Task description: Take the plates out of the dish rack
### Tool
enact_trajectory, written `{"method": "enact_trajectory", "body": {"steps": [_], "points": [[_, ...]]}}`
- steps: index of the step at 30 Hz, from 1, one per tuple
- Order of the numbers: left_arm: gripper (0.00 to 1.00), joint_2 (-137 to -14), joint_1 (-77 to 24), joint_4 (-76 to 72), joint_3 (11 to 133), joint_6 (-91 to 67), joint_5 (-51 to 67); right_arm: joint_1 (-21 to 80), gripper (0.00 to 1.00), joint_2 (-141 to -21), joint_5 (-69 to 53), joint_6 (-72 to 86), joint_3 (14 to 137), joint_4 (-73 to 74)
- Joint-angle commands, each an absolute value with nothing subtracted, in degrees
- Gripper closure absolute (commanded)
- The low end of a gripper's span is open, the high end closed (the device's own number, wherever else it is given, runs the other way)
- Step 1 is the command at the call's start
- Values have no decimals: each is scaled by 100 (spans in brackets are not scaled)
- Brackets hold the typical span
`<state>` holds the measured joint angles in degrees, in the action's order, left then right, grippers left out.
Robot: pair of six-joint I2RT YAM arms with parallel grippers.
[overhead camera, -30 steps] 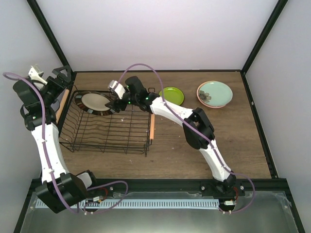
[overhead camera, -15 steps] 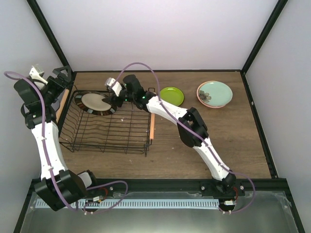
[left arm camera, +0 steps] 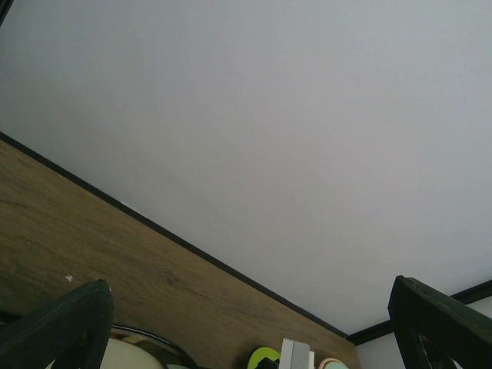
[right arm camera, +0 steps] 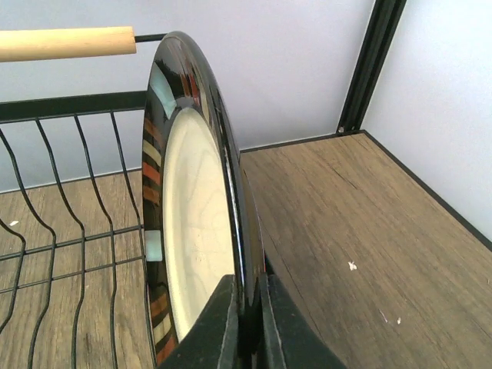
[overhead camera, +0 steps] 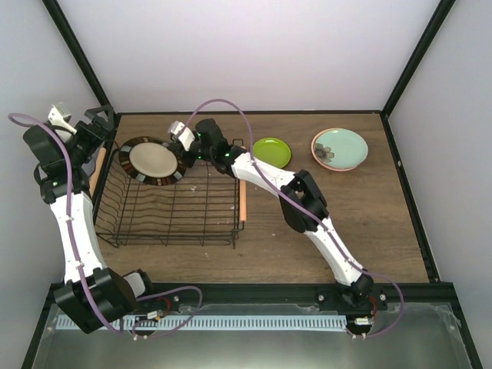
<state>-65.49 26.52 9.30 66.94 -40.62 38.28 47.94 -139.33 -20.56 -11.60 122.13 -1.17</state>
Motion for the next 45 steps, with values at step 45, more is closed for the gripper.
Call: {"method": "enact_trajectory", "body": {"steps": [45], "points": [[0, -6750, 2604, 221, 7003, -4480, 3929, 2361, 99, -10347, -595, 285, 11632, 508]]}}
